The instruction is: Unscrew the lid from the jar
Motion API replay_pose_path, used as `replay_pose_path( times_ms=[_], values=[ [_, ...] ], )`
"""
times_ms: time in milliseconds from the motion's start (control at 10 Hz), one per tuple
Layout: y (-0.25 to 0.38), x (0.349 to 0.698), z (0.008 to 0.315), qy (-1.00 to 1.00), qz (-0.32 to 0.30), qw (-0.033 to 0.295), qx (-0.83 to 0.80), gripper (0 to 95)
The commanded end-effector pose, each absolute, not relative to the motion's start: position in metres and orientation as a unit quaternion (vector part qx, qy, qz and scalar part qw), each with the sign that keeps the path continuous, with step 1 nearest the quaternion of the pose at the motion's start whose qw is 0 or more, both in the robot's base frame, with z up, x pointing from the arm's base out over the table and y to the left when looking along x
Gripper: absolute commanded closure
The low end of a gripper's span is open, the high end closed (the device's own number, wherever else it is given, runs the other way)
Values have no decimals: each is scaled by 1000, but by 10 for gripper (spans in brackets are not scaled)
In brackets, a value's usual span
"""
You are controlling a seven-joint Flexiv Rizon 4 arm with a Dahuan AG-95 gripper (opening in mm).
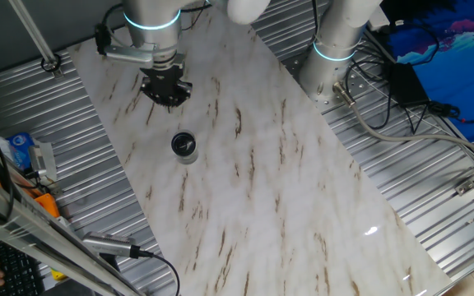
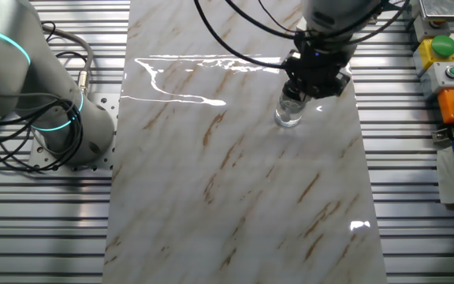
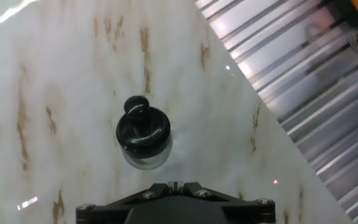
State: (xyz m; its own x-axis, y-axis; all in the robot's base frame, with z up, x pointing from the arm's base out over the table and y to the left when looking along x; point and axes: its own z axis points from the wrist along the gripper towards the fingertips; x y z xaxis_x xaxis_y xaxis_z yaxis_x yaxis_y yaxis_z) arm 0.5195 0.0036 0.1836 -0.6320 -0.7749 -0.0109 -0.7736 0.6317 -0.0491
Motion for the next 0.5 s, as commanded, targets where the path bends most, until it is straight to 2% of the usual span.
replay_pose_path(
  times_ms=[100,200,500],
  values=[
    [2,521,184,907,-30,4,-420,950],
    [-2,527,183,904,-26,2,-426,950],
    [-43,574,169,885,-6,8,-466,950]
  ],
)
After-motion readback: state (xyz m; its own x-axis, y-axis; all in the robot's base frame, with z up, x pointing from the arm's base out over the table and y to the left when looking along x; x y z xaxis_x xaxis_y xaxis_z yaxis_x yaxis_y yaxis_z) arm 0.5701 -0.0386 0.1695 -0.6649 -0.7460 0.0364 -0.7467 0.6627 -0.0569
